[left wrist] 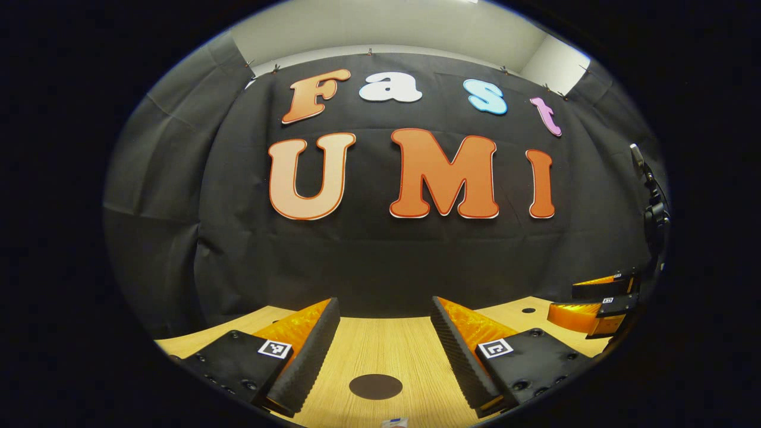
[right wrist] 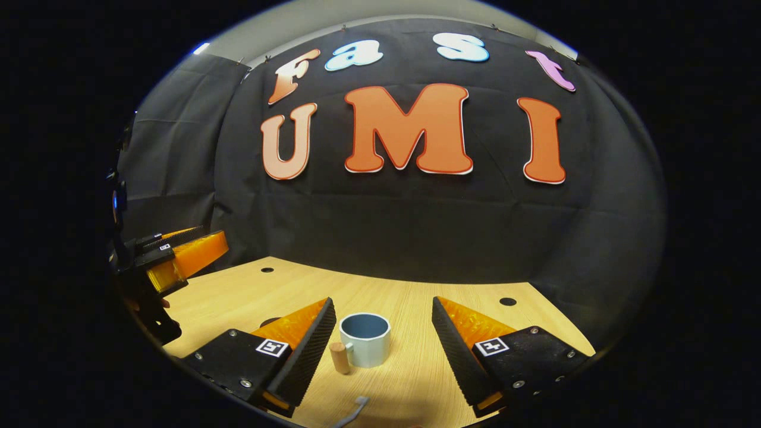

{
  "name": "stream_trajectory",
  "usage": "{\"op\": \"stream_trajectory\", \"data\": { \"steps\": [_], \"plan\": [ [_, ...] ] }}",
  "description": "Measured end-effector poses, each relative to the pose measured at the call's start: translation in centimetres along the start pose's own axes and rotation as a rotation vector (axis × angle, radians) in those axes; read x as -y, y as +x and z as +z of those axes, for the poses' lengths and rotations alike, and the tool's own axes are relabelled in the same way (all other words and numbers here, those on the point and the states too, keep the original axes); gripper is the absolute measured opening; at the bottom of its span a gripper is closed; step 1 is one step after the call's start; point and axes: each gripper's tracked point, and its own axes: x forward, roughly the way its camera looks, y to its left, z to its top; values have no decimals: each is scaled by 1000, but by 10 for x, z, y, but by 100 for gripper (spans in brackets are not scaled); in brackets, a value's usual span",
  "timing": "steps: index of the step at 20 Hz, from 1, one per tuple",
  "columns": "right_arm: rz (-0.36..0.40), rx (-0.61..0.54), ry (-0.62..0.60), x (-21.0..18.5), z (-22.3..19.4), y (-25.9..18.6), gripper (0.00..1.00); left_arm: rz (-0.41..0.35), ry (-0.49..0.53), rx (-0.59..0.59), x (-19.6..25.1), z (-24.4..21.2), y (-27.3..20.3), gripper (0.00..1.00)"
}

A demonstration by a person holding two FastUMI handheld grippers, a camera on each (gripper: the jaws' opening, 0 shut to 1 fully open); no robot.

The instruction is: Put the toothbrush and toothpaste on the desktop into the cup, then pick up the cup and place it on the coaster on the desktop.

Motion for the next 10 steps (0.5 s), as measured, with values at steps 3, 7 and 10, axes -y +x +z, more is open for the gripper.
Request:
{"op": "stream_trajectory", "data": {
  "steps": [3,7,10],
  "plan": [
    [26,-92,35,-6,-12,-10,98,9,6,-59,1,-7,-2,100],
    [53,-192,73,-14,-29,-26,97,7,16,-122,3,-9,-18,100],
    [17,-235,76,-4,-48,-45,97,-16,14,-124,5,-7,-34,98]
  ]
}}
